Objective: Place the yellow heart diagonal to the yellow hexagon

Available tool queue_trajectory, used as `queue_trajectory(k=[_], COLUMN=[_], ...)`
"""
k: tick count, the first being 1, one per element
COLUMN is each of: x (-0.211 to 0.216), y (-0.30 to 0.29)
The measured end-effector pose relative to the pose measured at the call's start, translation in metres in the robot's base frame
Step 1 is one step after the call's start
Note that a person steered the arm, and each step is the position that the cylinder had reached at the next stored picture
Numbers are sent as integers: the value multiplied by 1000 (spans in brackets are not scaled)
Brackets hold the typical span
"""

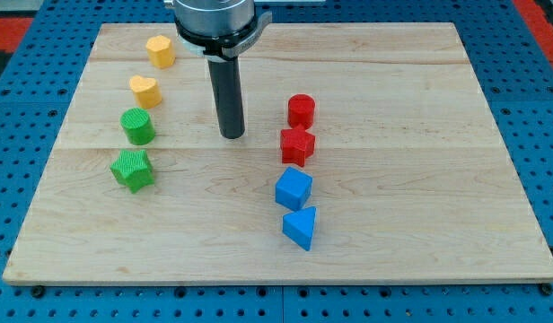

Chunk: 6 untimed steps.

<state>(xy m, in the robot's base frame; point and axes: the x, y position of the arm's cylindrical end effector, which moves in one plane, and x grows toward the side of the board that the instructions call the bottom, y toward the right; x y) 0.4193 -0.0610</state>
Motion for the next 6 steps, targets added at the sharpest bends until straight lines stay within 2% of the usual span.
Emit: queue_trajectory(k=[1, 3, 5, 6], x=[0, -2, -51, -54], y=[2, -57, -106, -127])
